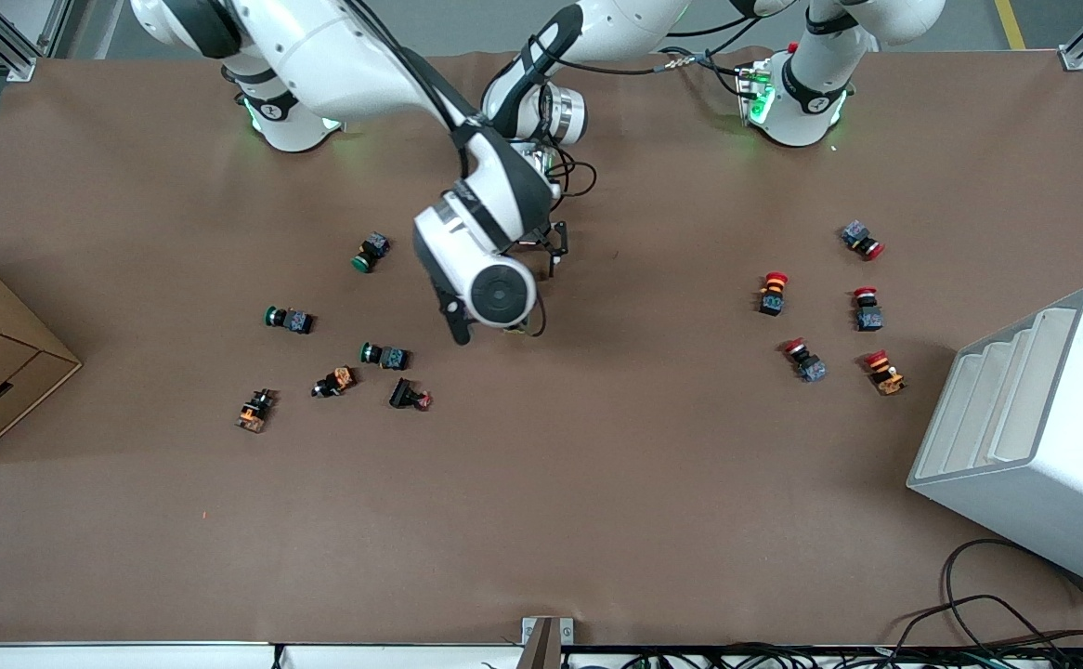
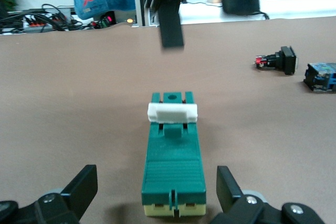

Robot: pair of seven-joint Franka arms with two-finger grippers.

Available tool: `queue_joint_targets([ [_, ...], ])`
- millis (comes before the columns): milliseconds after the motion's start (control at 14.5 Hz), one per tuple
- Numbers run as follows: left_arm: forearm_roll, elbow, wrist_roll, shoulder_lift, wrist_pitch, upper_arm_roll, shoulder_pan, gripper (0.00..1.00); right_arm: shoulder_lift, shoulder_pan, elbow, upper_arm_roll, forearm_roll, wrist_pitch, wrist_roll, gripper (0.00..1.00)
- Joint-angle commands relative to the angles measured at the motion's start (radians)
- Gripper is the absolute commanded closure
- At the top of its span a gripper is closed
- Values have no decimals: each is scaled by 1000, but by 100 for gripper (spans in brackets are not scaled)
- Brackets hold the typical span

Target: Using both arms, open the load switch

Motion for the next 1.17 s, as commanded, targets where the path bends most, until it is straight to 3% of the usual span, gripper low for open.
queue_joint_targets([
  [0, -60, 27, 52, -24, -4, -11, -3, 0, -101, -74, -37, -8, -54, -16, -158, 0],
  [207, -67, 37, 58, -43, 8, -14, 5, 0, -152, -183, -42, -8, -106, -50, -375, 0],
  [345, -152, 34, 132, -102, 29, -14, 15, 0, -184, -273, -51, -8, -115, -53, -561, 0],
  [552, -377, 60, 336, -219, 95, -12, 64, 0, -219, -395, -62, -9, -158, -59, -853, 0],
  [897, -897, 196, 781, -333, 97, -6, 218, 0, -285, -562, -62, -8, -215, -100, -1319, 0],
  [1103, -1045, 245, 953, -374, 25, -8, 320, 0, -333, -645, -59, -8, -233, -116, -1580, 0],
])
